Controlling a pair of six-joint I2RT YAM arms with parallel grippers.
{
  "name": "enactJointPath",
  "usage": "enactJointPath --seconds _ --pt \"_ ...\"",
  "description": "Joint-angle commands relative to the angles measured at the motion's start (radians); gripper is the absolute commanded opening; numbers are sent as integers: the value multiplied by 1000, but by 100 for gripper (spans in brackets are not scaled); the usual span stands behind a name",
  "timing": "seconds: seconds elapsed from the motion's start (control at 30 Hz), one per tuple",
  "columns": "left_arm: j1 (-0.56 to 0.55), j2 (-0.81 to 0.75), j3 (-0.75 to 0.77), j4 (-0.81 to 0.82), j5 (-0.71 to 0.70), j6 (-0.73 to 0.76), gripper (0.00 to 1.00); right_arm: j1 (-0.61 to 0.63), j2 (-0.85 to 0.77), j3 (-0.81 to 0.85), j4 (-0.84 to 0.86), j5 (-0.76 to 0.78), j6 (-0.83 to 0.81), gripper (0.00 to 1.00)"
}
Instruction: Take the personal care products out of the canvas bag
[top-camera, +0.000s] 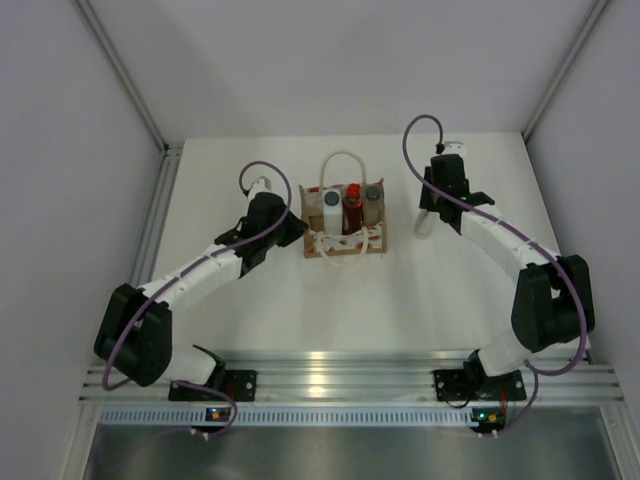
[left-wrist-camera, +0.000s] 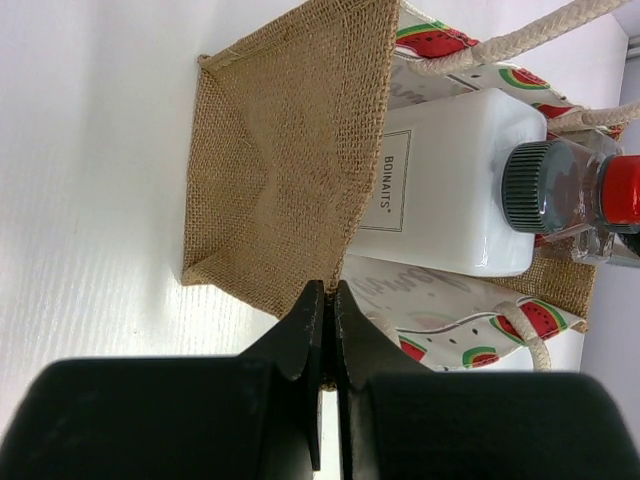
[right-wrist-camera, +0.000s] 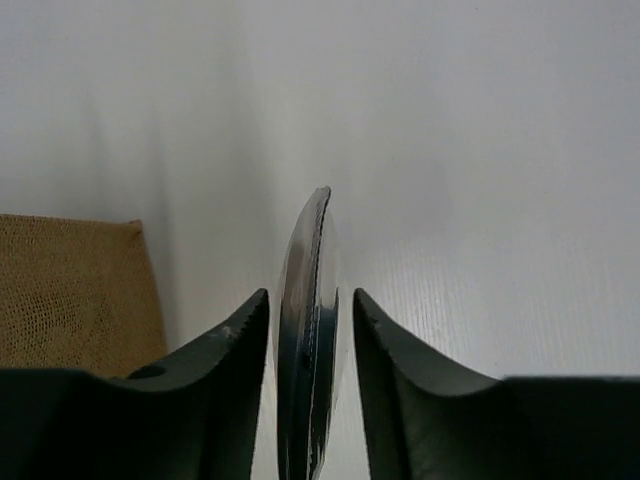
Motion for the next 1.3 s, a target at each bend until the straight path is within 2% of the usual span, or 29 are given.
enactJointPath --seconds 0.0,0.07,0.1,0.2,0.43,0.57,0.7,0.8,0.83,1.03,1.27 --pt "0 19 42 14 23 26 0 -10 -15 5 60 0 5 40" --pt "-2 21 47 14 26 27 0 -11 -24 5 48 4 11 47" --pt "0 22 47 14 24 29 0 -10 -28 5 45 6 13 55" --pt "-2 19 48 14 21 35 0 -8 -54 15 19 1 19 64" --pt "-2 10 53 15 12 52 0 50 -151 164 -110 67 22 64" --pt "-2 18 62 14 10 58 0 104 -151 247 -174 87 23 65" --pt "-2 30 76 14 21 68 0 188 -147 276 -184 12 16 61" --pt "0 36 85 12 23 75 0 261 -105 323 -193 -154 19 56" --pt "0 36 85 12 23 76 0 280 -91 339 -205 -161 34 55" --pt "-2 31 97 9 15 85 0 473 14 423 -263 -60 103 53" --pt "-2 42 99 9 29 82 0 555 166 523 -302 63 134 55"
